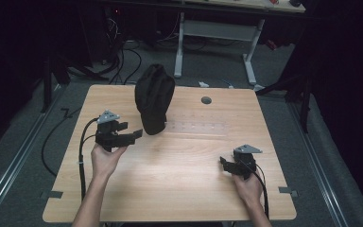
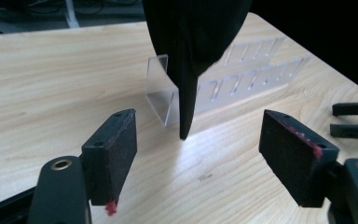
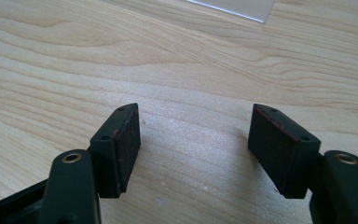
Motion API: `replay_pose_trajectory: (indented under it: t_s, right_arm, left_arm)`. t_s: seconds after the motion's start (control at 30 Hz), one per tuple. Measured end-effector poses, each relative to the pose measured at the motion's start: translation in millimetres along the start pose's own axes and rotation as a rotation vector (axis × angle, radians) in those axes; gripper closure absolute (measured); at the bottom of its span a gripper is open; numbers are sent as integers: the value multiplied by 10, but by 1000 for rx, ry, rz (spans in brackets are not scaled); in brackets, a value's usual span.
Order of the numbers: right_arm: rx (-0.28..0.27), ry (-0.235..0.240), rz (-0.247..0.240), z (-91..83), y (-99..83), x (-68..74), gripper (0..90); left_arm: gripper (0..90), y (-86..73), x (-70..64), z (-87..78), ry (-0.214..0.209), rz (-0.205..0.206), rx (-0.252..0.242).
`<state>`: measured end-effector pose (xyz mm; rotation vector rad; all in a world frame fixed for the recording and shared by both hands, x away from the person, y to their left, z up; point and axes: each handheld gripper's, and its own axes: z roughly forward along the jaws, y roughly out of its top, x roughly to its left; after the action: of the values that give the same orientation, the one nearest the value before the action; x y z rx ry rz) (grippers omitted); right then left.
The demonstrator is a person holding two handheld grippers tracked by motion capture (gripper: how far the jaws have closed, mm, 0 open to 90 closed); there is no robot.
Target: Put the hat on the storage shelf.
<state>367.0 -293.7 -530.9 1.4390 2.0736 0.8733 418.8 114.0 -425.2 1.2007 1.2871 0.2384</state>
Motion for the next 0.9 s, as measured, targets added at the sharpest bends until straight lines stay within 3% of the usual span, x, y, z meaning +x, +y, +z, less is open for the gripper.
replay_pose_trajectory:
  t_s: [0.6, 0.9]
  right_arm:
    - [0, 0, 0, 0, 0, 0, 345]
    - [0, 0, 0, 0, 0, 0, 345]
  left_arm:
    - [301, -431, 335, -70, 70, 6, 51]
    - [300, -655, 460, -74, 108, 43, 76]
